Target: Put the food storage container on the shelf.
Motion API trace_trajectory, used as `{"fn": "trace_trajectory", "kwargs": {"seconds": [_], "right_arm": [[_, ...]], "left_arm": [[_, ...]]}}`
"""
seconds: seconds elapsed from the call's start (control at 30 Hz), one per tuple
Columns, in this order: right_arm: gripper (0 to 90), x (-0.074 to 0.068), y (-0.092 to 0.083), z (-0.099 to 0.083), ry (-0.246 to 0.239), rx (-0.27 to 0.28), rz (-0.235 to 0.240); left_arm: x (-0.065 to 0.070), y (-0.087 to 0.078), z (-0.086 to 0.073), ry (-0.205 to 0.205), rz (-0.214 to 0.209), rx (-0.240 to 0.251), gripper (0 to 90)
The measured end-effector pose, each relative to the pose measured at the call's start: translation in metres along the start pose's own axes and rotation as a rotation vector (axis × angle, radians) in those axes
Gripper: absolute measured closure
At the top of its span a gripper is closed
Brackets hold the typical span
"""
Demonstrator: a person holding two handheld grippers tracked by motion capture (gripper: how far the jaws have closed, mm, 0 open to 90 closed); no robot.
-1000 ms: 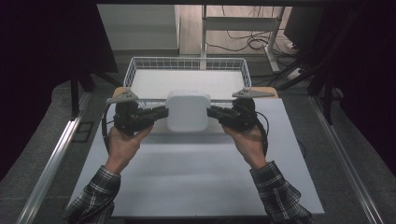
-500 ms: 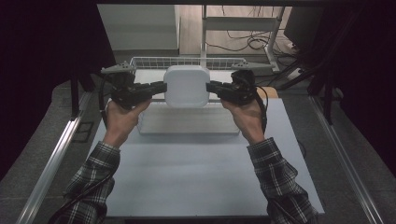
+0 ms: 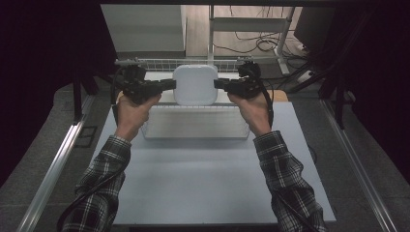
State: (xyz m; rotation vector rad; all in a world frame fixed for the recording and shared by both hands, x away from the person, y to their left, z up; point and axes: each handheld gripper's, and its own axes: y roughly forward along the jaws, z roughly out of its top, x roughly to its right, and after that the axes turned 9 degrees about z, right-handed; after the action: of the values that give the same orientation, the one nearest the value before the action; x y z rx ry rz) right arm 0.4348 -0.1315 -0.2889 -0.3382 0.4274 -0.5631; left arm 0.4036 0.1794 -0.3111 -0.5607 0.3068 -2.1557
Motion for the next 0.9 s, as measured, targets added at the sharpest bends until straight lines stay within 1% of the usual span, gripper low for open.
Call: {"fn": "trace_trajectory", "kwargs": {"seconds": [0.17,0.23,0.3,0.37,0.57,0.67,0.8,0.9], "right_arm": [[76.3,0.004,0.003,0.002,0.01,-0.011,-0.004],[75.8,0.005,0.004,0.003,0.022,-0.008,-0.002],[75.0,0.006,0.004,0.003,0.024,-0.004,-0.004],[72.2,0.006,0.006,0.004,0.026,0.001,-0.003],[65.3,0.006,0.01,0.007,0.015,0.003,-0.009],[63.3,0.006,0.014,0.008,0.004,-0.007,-0.027],[61.7,0.007,0.019,0.009,-0.011,-0.017,-0.052],[59.8,0.01,0.021,0.009,-0.005,-0.015,-0.056]], "left_arm": [[-0.002,0.003,0.001,-0.009,-0.002,-0.003,78.0],[-0.002,0.004,0.001,-0.014,-0.011,-0.005,75.8],[-0.002,0.005,0.002,-0.014,-0.015,-0.007,73.2],[-0.002,0.006,0.003,-0.012,-0.015,-0.005,70.8],[-0.003,0.011,0.005,-0.011,-0.002,-0.005,63.8],[-0.004,0.016,0.005,-0.011,0.015,-0.013,61.6],[-0.005,0.021,0.005,-0.017,0.023,-0.023,62.1],[-0.005,0.024,0.005,-0.015,0.034,-0.036,62.7]]}}
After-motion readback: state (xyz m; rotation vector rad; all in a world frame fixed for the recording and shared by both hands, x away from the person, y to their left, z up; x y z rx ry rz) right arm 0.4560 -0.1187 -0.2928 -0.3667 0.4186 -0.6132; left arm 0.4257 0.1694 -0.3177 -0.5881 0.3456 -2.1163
